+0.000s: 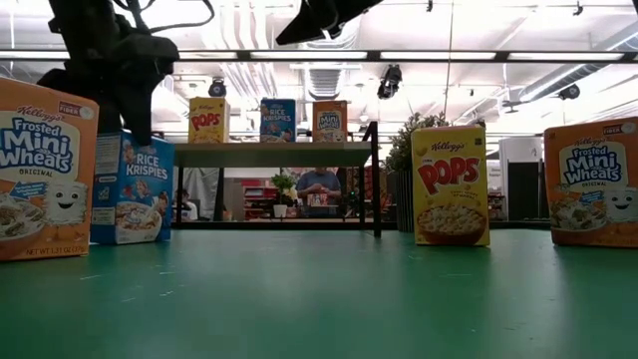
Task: Stack cereal on shelf
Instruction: Put the left blue cereal box on the shelf
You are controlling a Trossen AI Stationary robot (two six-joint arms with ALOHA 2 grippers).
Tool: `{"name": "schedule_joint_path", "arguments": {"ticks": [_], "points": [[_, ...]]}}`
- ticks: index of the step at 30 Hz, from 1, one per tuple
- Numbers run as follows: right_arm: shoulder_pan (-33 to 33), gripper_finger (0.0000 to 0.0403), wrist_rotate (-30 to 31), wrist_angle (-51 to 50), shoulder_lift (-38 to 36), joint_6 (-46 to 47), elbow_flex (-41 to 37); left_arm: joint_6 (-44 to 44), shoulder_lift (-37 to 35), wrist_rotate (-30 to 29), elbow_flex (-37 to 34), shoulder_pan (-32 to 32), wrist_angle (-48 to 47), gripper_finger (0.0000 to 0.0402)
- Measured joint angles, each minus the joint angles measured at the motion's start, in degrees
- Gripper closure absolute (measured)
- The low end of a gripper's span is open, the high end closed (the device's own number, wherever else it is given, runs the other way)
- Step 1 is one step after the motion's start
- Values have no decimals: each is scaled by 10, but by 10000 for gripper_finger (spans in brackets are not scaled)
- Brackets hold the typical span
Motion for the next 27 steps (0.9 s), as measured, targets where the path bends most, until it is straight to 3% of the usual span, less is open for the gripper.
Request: {"name": "schedule_joint_path", "arguments": {"ticks": [11,15,19,27], "points": [[0,390,0,0,0,4,0,6,0,2,1,-1,2,230],[0,390,1,-8,-6,6,0,60,-1,7,34,-1,1,231],[0,390,0,-37,-34,18,0,186,0,9,114,-2,-4,231],[0,390,0,-135,-101,58,0,554,36,3,315,4,-13,231]]}}
